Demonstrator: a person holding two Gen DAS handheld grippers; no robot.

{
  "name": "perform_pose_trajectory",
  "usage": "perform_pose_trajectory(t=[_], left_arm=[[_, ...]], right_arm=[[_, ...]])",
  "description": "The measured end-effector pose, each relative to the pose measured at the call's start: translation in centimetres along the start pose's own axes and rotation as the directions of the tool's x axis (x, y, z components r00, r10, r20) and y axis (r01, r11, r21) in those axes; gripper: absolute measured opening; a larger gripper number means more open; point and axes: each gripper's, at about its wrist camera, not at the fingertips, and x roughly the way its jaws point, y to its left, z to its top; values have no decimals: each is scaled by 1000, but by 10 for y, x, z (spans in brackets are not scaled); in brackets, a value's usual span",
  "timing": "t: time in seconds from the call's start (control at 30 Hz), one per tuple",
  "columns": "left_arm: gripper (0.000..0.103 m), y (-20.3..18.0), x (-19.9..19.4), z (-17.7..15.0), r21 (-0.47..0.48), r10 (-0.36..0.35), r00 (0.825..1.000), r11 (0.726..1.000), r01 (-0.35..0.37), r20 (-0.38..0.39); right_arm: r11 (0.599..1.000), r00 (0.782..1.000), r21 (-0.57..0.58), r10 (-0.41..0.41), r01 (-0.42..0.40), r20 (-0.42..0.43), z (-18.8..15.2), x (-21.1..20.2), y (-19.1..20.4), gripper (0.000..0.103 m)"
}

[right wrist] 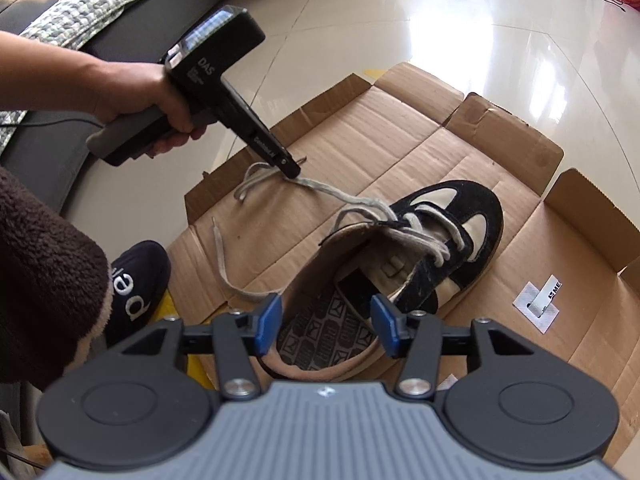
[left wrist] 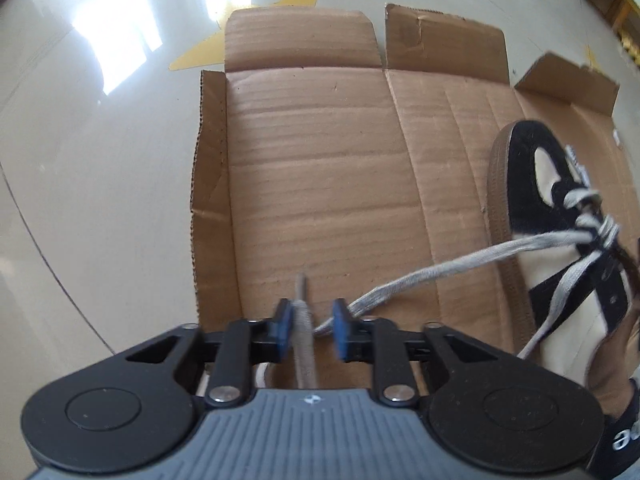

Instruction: Lace up shoes with both hands

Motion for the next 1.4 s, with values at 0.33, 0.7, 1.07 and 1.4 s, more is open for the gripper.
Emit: perform_pose_trajectory(t=[0.33, 0.7, 1.07, 1.4], left_arm=[[1, -41, -71, -5, 425, 60, 998, 903, -68, 33], [1, -100, -160, -6, 800, 191, 981, 582, -146, 40], [1, -132, -200, 1, 858, 192, 978, 486, -165, 80], [1, -143, -201, 3, 863, 170, 982, 481, -153, 79]], right_arm=[[1000, 1000, -13, -11, 12, 21, 5, -5, 1, 55], [1000, 996, -20, -19, 21, 90, 15, -24, 5, 55], [1000, 991, -21, -4, 7, 131, 19, -31, 10, 57], [1000, 991, -3, -14, 14, 131, 14, -32, 8, 57]])
